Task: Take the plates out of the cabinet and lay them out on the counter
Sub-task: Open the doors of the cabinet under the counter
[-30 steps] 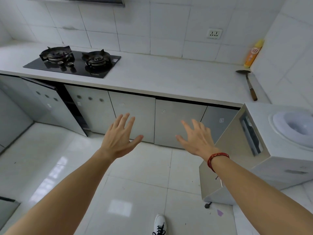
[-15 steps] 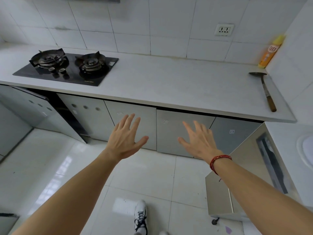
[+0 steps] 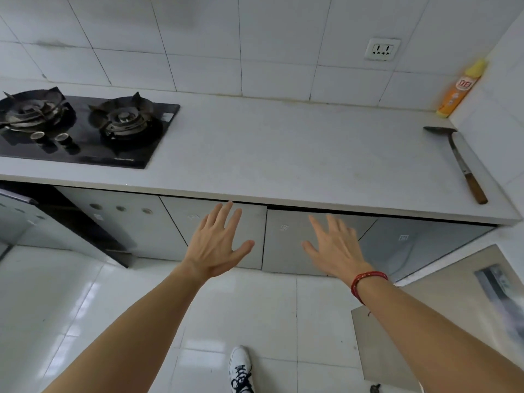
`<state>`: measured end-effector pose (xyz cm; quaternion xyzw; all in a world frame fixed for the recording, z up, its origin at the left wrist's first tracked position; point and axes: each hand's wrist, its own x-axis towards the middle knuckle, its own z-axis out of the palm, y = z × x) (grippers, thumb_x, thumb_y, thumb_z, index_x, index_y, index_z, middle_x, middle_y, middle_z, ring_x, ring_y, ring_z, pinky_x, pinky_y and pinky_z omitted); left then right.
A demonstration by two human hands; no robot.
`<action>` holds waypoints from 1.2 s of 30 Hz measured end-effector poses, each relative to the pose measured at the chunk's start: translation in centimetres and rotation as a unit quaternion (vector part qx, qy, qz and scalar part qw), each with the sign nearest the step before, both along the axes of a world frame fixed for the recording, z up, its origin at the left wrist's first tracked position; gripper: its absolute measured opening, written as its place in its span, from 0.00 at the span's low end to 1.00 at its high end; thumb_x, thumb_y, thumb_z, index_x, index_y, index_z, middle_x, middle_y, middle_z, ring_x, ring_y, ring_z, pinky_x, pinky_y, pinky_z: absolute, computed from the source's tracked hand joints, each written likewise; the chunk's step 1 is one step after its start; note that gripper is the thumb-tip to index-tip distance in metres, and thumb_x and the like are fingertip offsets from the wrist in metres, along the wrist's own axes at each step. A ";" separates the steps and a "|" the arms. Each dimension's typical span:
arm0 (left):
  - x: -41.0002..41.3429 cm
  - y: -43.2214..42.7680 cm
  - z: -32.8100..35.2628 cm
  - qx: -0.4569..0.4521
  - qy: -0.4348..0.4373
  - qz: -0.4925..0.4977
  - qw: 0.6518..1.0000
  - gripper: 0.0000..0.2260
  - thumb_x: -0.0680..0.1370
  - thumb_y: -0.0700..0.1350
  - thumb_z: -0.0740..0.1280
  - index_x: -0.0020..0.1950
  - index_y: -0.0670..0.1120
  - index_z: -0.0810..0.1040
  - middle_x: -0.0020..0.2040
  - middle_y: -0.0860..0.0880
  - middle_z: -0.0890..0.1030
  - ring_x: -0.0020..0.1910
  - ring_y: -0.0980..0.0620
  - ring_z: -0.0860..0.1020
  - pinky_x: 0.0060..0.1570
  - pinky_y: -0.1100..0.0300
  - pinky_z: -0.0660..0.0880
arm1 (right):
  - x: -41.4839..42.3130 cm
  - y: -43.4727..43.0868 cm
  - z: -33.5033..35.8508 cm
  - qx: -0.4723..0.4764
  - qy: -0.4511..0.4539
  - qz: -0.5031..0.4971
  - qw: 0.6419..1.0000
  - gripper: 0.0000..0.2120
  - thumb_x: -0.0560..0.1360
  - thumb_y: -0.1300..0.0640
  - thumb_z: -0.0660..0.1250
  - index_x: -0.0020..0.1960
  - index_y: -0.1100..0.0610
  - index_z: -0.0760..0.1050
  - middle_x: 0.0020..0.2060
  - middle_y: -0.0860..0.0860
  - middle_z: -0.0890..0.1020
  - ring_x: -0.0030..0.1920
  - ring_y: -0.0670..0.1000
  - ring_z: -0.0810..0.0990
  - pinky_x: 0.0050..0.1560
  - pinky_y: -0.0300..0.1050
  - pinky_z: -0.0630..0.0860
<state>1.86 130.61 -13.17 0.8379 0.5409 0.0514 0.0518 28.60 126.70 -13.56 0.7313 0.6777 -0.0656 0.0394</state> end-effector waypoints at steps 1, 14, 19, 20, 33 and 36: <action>-0.3 1.2 -0.3 -0.001 0.000 -0.005 1.000 0.36 0.76 0.67 0.53 0.77 0.44 0.62 0.77 0.41 0.61 0.77 0.40 0.58 0.72 0.46 0.60 | -0.3 0.8 -0.3 -0.002 -0.005 -0.008 1.000 0.32 0.79 0.40 0.54 0.79 0.51 0.53 0.73 0.61 0.63 0.70 0.60 0.65 0.67 0.56 0.63; -0.3 8.6 -3.8 -0.029 -0.013 -0.024 0.999 0.38 0.75 0.67 0.51 0.77 0.44 0.61 0.78 0.41 0.59 0.78 0.40 0.55 0.73 0.47 0.58 | -1.0 7.0 -2.7 -0.038 -0.019 -0.026 0.999 0.33 0.79 0.40 0.54 0.79 0.50 0.52 0.74 0.60 0.62 0.68 0.59 0.67 0.64 0.55 0.66; 0.4 9.9 -4.4 -0.040 -0.020 -0.007 0.999 0.37 0.75 0.67 0.53 0.77 0.44 0.60 0.78 0.41 0.60 0.78 0.41 0.56 0.73 0.48 0.58 | -0.4 8.7 -3.5 -0.034 0.006 -0.027 0.999 0.32 0.78 0.40 0.54 0.78 0.50 0.54 0.70 0.58 0.67 0.64 0.58 0.69 0.60 0.54 0.68; 0.6 10.1 -4.6 -0.049 -0.031 0.002 0.998 0.36 0.75 0.66 0.54 0.76 0.44 0.63 0.76 0.41 0.63 0.77 0.41 0.58 0.72 0.47 0.60 | -0.3 9.0 -3.7 -0.041 0.020 -0.033 0.998 0.32 0.78 0.40 0.55 0.78 0.50 0.54 0.71 0.59 0.66 0.65 0.58 0.68 0.62 0.55 0.68; 6.1 13.8 -8.3 -0.364 -0.485 0.391 0.693 0.26 0.79 0.56 0.62 0.73 0.45 0.66 0.67 0.47 0.72 0.66 0.45 0.71 0.66 0.51 0.68 | -0.9 12.9 -8.3 -0.081 0.485 -0.345 0.799 0.29 0.77 0.49 0.66 0.75 0.55 0.62 0.55 0.57 0.80 0.56 0.55 0.79 0.51 0.45 0.75; 7.0 15.5 -9.8 -0.372 -0.556 0.452 0.590 0.21 0.79 0.54 0.64 0.67 0.43 0.71 0.57 0.46 0.76 0.59 0.45 0.76 0.64 0.48 0.73 | -0.7 14.9 -10.3 -0.090 0.596 -0.435 0.669 0.27 0.75 0.50 0.68 0.71 0.58 0.68 0.52 0.57 0.81 0.48 0.52 0.81 0.52 0.49 0.80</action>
